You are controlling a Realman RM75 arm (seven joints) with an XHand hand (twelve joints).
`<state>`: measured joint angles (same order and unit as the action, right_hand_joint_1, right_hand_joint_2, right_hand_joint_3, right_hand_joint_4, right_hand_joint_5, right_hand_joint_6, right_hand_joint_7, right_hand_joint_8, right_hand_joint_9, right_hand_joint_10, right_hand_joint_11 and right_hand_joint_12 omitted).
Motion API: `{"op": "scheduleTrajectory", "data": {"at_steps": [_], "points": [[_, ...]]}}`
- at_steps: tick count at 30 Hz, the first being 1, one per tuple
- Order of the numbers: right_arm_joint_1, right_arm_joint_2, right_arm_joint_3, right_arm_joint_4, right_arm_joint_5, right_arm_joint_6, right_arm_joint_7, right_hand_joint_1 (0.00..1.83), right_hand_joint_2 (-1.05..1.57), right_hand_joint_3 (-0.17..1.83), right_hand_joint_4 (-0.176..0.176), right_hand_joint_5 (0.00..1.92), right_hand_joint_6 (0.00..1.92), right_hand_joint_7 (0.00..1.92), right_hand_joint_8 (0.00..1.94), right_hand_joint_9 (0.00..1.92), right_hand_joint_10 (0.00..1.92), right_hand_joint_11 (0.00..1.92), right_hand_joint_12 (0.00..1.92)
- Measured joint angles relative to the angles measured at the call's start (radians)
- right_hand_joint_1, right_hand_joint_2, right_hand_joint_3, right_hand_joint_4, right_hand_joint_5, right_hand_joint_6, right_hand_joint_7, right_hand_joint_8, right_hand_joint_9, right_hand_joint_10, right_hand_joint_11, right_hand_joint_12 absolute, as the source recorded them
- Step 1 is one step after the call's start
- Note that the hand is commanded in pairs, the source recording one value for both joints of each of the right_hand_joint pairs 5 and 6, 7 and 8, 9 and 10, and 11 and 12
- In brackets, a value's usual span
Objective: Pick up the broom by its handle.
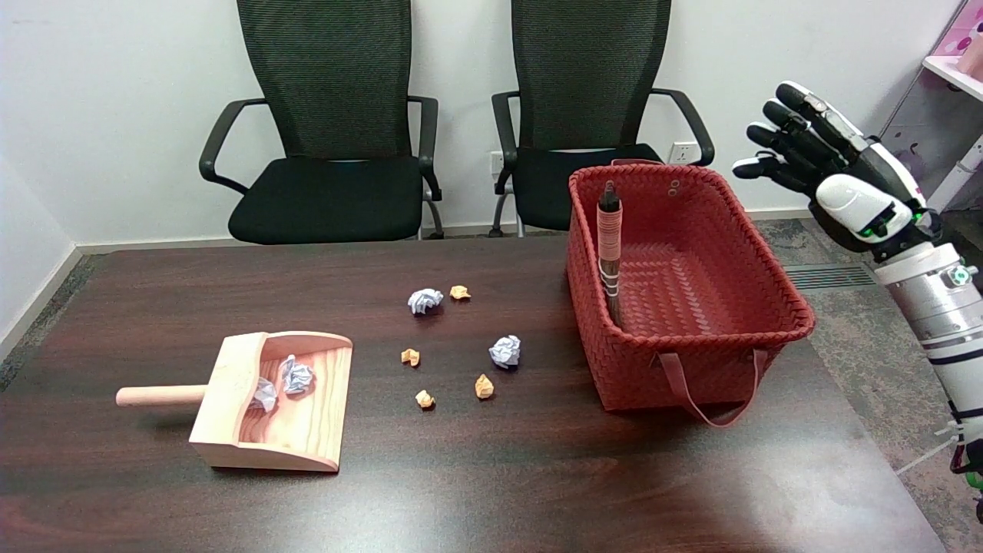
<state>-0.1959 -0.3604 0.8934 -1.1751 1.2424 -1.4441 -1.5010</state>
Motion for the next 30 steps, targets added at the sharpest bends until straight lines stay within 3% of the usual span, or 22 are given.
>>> {"op": "scheduleTrajectory", "data": {"at_steps": [11,15,30], "points": [[0.005,-0.002,0.023,-0.016,-0.010,0.008,0.043,0.83,0.17,0.73,-0.173,0.23,0.23,0.23,0.23,0.36,0.36,0.68,0.68],[0.006,-0.002,0.027,-0.025,-0.020,0.020,0.049,0.83,0.07,0.77,-0.120,0.26,0.26,0.26,0.26,0.34,0.34,0.64,0.64],[0.014,-0.030,0.067,-0.078,-0.101,0.167,-0.002,0.84,-0.11,0.76,-0.052,0.21,0.21,0.21,0.21,0.29,0.29,0.43,0.43]]}}
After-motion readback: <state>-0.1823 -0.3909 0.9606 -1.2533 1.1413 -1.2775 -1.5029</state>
